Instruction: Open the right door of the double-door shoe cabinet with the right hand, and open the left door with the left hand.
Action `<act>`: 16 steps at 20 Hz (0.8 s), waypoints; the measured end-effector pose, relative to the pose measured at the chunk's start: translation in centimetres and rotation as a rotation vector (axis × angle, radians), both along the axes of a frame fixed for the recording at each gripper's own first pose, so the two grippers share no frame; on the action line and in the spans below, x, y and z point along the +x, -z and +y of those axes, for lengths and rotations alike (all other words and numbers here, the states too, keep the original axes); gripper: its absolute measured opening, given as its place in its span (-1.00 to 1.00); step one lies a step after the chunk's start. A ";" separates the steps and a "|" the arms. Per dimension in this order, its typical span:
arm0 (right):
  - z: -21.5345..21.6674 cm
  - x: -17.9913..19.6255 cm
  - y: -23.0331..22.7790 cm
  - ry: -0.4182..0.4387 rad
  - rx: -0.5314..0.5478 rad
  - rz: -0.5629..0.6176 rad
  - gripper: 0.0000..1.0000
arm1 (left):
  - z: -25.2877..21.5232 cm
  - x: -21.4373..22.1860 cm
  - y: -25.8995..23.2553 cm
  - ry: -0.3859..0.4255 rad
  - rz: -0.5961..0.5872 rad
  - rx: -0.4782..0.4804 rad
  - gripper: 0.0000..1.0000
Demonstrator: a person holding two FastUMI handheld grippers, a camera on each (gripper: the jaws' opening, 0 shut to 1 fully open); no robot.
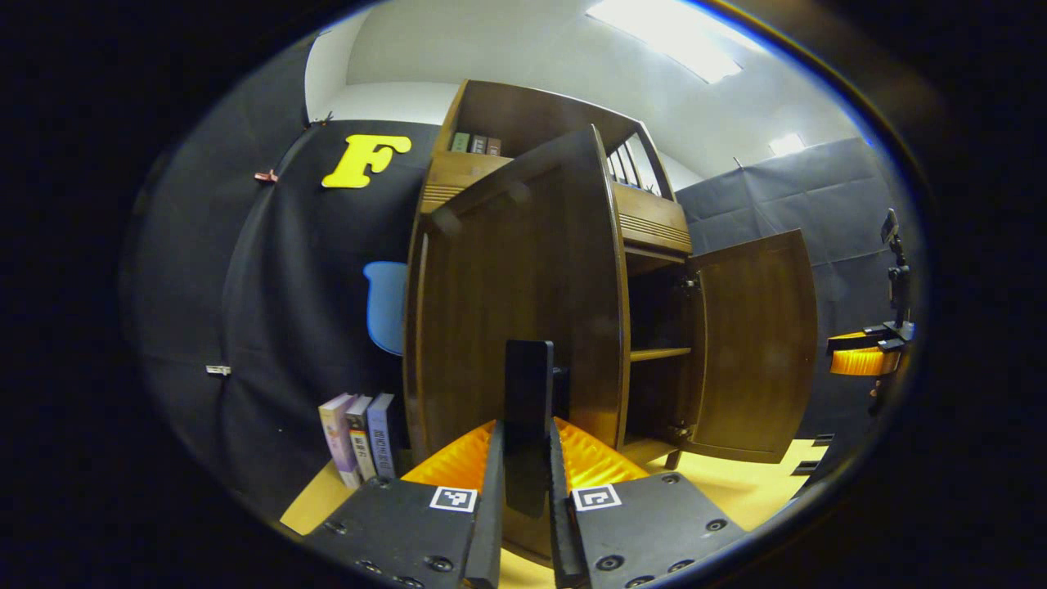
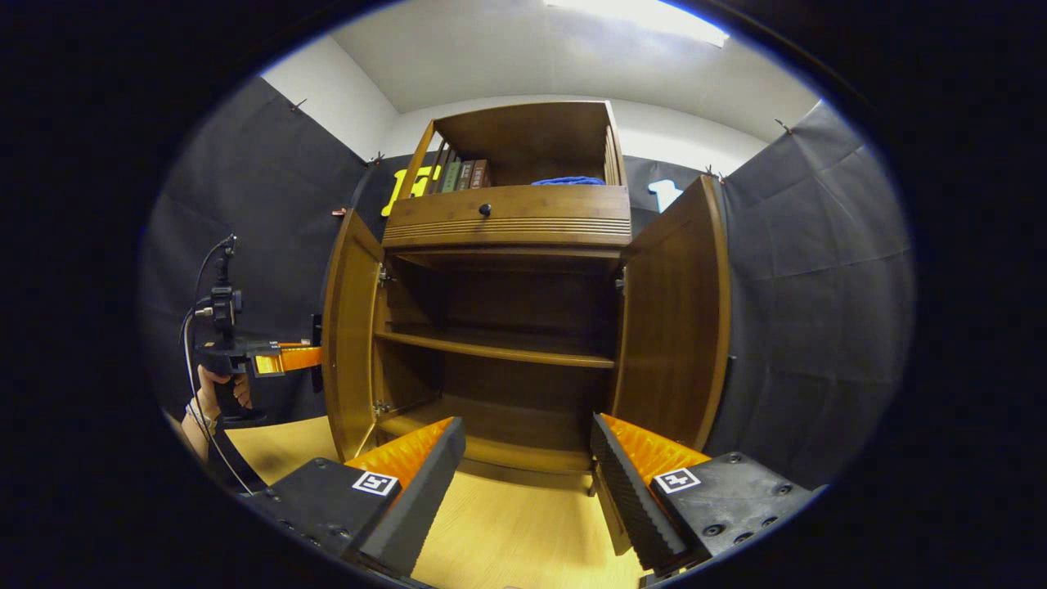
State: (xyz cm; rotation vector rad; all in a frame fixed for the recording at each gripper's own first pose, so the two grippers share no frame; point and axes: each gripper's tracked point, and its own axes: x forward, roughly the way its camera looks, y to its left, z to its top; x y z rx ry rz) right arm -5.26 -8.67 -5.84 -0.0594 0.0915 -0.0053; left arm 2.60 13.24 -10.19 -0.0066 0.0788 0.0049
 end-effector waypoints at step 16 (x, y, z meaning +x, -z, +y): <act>4.7 2.7 2.7 -0.102 0.067 0.052 0.92 | 6.0 -6.0 -2.2 -0.205 0.017 0.132 -0.88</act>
